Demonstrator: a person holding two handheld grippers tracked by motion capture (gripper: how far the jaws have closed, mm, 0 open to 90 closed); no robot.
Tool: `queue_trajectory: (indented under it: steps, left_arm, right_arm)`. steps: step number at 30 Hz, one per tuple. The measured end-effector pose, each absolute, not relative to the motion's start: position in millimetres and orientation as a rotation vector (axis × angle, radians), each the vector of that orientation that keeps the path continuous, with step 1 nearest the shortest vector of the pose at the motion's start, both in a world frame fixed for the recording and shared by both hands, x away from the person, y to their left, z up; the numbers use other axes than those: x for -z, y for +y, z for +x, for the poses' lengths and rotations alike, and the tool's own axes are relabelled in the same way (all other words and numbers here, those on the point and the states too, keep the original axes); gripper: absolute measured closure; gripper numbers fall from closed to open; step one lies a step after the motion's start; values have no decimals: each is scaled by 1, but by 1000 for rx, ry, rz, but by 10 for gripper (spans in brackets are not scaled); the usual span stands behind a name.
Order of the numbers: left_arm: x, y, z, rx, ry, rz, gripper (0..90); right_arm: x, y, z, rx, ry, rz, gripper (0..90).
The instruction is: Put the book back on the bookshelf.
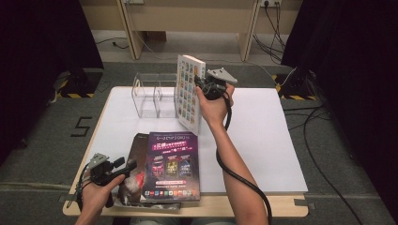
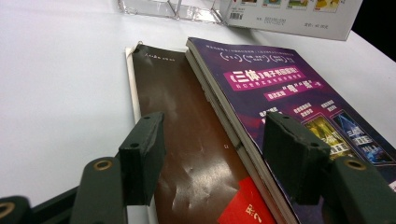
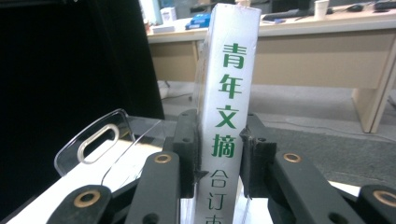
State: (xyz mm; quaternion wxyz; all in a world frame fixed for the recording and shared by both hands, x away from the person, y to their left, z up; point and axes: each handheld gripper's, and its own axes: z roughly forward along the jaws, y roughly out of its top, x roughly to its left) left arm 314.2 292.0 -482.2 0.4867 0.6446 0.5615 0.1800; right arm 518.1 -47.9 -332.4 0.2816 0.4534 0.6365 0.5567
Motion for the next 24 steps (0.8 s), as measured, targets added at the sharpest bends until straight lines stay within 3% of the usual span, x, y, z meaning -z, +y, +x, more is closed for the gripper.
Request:
queue_trajectory:
  steps: [24]
  left_arm:
    - [484, 295, 314, -435, 1381, 1562, 383]
  right_arm:
    - [329, -77, 495, -1375, 1961, 1028, 711]
